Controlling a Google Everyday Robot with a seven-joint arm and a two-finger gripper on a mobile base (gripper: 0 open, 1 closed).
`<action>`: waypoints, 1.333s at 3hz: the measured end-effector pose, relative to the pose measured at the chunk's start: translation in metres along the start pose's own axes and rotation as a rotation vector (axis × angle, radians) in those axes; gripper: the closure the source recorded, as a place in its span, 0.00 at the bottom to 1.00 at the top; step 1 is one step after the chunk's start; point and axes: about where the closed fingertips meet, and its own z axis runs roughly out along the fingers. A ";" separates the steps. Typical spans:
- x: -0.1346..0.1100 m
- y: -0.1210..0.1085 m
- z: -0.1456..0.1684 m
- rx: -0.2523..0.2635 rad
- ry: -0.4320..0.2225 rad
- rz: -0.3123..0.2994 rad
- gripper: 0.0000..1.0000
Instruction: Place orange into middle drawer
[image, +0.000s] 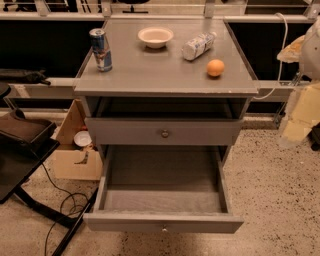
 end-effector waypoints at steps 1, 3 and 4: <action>0.000 0.000 0.000 0.000 0.000 0.000 0.00; 0.002 -0.069 0.039 0.081 -0.240 0.156 0.00; 0.011 -0.115 0.071 0.109 -0.284 0.265 0.00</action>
Offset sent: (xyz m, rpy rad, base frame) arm 0.0568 -0.0067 -0.0144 0.1981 -0.1381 -0.0394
